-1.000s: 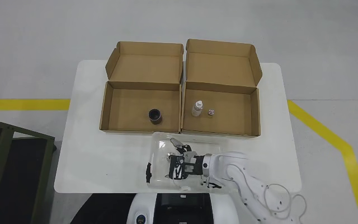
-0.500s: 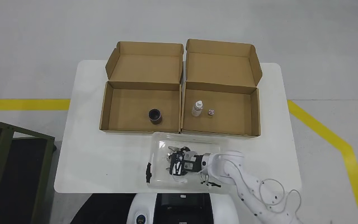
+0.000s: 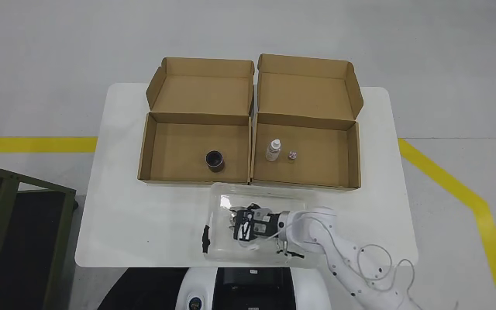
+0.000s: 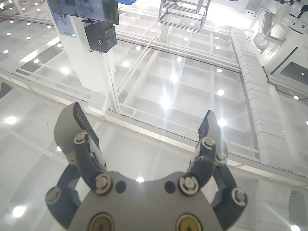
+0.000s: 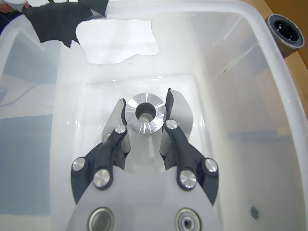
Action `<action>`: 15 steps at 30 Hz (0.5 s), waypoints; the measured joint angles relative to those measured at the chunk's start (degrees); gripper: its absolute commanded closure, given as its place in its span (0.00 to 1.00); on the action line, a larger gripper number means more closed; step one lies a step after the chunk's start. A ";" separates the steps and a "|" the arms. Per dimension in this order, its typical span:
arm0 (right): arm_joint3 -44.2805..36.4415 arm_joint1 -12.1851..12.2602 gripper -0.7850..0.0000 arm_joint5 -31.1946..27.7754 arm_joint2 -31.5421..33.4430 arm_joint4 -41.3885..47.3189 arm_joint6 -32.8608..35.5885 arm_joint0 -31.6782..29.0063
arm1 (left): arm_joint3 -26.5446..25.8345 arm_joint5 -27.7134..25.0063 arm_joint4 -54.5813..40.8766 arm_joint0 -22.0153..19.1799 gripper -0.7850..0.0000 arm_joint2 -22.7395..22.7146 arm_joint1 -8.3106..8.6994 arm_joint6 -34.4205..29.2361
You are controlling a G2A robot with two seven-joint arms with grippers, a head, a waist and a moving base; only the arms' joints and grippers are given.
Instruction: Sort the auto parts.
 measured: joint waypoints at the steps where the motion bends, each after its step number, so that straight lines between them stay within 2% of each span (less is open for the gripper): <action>1: -0.12 0.06 0.92 -0.14 0.15 0.21 0.18 -0.07 | 0.00 0.00 0.00 0.00 0.00 0.00 0.00 0.00; 4: -1.16 0.25 1.00 -0.71 0.70 1.31 0.22 -0.39 | 0.00 0.00 0.00 0.00 0.00 0.00 0.00 0.00; 15: -9.93 1.67 1.00 -3.68 5.16 6.40 -2.20 -4.03 | 0.00 0.00 0.00 0.00 0.00 0.00 0.00 0.00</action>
